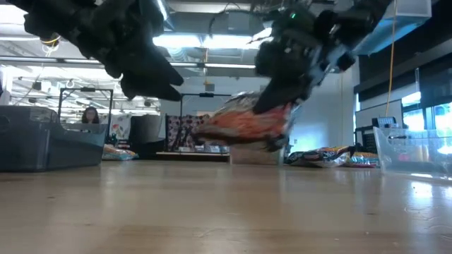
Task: Sort Maruchan noodles
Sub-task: Put the middle black noodle pack into the bottom transparent bin
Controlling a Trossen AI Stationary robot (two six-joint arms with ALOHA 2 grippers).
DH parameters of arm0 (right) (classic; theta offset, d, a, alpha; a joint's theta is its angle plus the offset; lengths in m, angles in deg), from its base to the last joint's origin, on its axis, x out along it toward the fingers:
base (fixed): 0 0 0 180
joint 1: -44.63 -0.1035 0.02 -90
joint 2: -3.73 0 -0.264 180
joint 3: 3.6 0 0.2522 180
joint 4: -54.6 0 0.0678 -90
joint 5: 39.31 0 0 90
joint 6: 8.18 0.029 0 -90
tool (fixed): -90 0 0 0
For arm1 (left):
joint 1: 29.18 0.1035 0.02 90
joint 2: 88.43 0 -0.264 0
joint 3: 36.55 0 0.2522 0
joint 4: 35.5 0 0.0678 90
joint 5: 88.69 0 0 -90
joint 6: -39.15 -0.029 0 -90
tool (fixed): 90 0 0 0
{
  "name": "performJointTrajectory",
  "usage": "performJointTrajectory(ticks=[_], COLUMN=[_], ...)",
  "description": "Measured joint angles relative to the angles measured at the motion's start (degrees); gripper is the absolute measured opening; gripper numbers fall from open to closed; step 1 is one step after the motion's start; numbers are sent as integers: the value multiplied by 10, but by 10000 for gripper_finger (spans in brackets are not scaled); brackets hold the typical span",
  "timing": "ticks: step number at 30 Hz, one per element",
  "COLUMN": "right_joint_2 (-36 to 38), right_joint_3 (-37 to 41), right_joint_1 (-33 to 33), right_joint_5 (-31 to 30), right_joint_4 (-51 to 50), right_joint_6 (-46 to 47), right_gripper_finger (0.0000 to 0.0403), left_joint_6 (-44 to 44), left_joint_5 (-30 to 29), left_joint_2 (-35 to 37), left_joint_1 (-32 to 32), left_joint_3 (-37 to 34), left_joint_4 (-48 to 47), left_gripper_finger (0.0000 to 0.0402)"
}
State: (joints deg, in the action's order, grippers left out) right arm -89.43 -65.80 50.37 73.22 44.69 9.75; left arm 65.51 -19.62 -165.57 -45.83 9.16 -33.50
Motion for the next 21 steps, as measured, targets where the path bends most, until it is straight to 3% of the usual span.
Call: performJointTrajectory(ticks=[6,14,21], right_joint_2=[122,307,439], right_joint_3=[0,0,0], right_joint_1=[-1,-1,-1], right_joint_5=[-45,-60,-135], right_joint_4=[-176,-394,-567], right_joint_6=[-65,-117,-145], right_gripper_finger=[98,98,97], left_joint_6=[-10,-10,-15], left_joint_5=[-10,-30,-54], left_joint_2=[4,4,4], left_joint_1=[0,3,6], left_joint_3=[0,0,0], left_joint_4=[4,20,34], left_gripper_finger=[227,227,227])
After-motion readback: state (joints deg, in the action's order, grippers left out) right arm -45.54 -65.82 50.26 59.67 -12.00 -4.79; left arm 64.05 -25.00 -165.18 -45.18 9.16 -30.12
